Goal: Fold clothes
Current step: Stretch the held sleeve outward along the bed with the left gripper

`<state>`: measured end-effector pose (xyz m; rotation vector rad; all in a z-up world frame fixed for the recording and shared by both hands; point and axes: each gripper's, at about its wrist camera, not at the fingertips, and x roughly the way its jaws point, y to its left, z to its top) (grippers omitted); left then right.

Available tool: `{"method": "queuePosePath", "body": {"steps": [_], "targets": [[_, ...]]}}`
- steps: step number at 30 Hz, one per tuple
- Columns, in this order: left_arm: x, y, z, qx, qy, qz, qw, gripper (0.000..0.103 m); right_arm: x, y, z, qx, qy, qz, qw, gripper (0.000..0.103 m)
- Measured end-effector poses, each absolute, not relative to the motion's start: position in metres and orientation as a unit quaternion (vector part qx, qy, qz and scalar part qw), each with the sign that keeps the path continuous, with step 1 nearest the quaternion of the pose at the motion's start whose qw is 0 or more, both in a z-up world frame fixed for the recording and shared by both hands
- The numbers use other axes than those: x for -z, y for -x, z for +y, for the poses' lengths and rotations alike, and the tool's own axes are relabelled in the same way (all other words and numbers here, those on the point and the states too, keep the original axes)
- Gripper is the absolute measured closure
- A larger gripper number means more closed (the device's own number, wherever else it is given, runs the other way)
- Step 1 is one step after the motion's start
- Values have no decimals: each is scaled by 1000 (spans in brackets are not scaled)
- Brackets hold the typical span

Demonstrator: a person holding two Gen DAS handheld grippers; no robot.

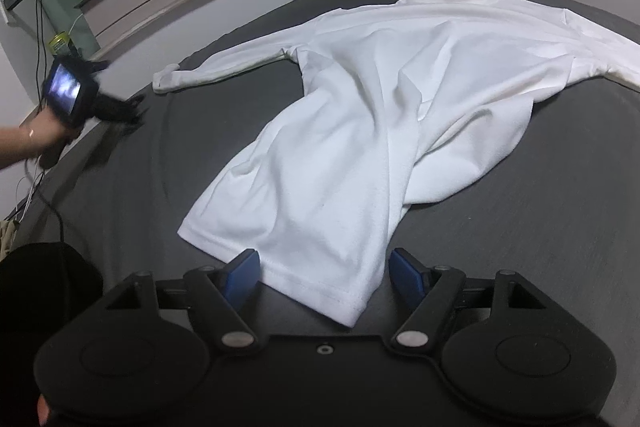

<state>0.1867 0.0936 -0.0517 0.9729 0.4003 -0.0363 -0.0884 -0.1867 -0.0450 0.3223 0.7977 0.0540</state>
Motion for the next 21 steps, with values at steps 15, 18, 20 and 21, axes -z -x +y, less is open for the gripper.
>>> {"method": "queuePosePath", "body": {"steps": [15, 18, 20, 21], "targets": [[28, -300, 169, -117, 90, 325, 934, 53, 46, 83, -188, -37, -161, 384, 908, 26], [39, -306, 168, -113, 87, 334, 932, 60, 47, 83, -188, -40, -156, 382, 910, 25], [42, -316, 171, -98, 94, 337, 932, 69, 47, 84, -187, -42, -153, 381, 911, 24], [46, -318, 171, -92, 96, 339, 931, 76, 47, 84, -187, -43, -152, 380, 911, 24]]}}
